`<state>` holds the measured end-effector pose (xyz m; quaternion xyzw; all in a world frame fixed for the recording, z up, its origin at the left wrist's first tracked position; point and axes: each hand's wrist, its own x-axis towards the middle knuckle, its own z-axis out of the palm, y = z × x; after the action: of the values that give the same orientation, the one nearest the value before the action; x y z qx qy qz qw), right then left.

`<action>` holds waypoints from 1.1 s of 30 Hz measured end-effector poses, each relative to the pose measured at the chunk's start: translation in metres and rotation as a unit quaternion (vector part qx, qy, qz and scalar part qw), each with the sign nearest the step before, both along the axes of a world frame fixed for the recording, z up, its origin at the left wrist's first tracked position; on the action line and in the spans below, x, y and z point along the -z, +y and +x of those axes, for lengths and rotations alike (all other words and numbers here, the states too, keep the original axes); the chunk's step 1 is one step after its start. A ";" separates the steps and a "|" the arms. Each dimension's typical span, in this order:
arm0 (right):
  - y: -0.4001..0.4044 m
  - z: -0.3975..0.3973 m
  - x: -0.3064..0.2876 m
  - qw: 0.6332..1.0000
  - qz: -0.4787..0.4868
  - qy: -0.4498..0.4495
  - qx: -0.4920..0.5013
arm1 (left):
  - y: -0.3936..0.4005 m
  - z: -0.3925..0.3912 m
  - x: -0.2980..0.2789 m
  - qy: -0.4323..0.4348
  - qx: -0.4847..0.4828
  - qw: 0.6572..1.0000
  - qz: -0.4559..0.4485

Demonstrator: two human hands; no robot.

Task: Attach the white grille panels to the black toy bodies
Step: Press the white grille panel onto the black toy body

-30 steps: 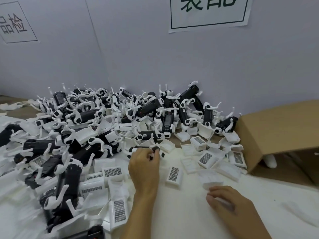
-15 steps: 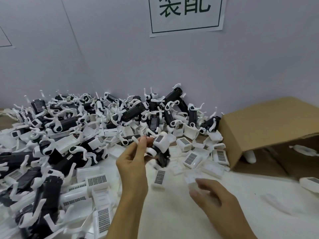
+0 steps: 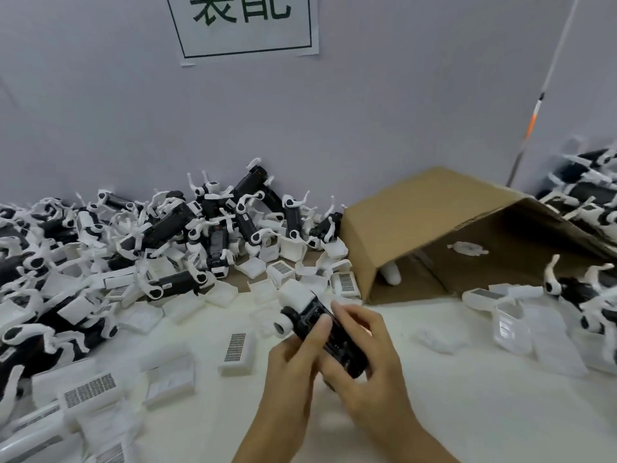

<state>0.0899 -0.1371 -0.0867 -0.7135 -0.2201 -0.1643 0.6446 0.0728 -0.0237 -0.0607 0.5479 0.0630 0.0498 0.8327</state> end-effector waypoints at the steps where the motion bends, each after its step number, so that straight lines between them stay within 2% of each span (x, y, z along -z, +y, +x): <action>1: 0.001 0.000 0.003 1.000 -0.020 -0.004 -0.008 | -0.001 0.000 0.000 0.013 -0.004 1.000 -0.021; 4: 0.004 0.000 0.007 0.997 -0.078 -0.012 0.001 | 0.004 0.001 -0.002 0.037 -0.021 0.997 -0.069; 6: 0.005 0.000 0.005 0.995 -0.096 0.006 -0.001 | 0.006 0.001 -0.005 0.027 -0.039 0.997 -0.054; 14: 0.009 0.000 0.004 0.996 -0.090 0.010 -0.004 | 0.019 0.000 -0.013 -0.003 -0.066 0.997 -0.034; 19: 0.010 -0.001 0.006 0.995 -0.081 0.055 -0.020 | 0.017 -0.003 -0.013 -0.009 -0.048 0.998 0.035; 23: 0.005 0.002 0.003 0.996 -0.072 0.042 -0.005 | 0.019 -0.005 -0.014 -0.014 -0.030 0.997 0.070; 26: 0.006 0.003 0.005 0.991 -0.086 0.086 -0.058 | 0.025 -0.003 -0.011 -0.024 -0.052 0.987 0.151; 28: 0.006 0.001 0.005 0.985 -0.101 0.101 -0.094 | 0.032 -0.003 -0.006 -0.051 -0.111 0.952 0.280; 31: 0.004 0.001 0.005 0.990 -0.064 0.081 -0.093 | 0.041 -0.002 0.002 -0.128 -0.161 0.832 0.516; 33: 0.004 0.001 0.004 0.991 -0.049 0.093 -0.078 | 0.044 -0.001 0.008 -0.164 -0.139 0.779 0.588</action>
<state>0.0904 -0.1334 -0.0910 -0.7370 -0.2222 -0.0353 0.6373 0.0717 0.0200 -0.0685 0.9002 -0.0406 0.2813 0.3299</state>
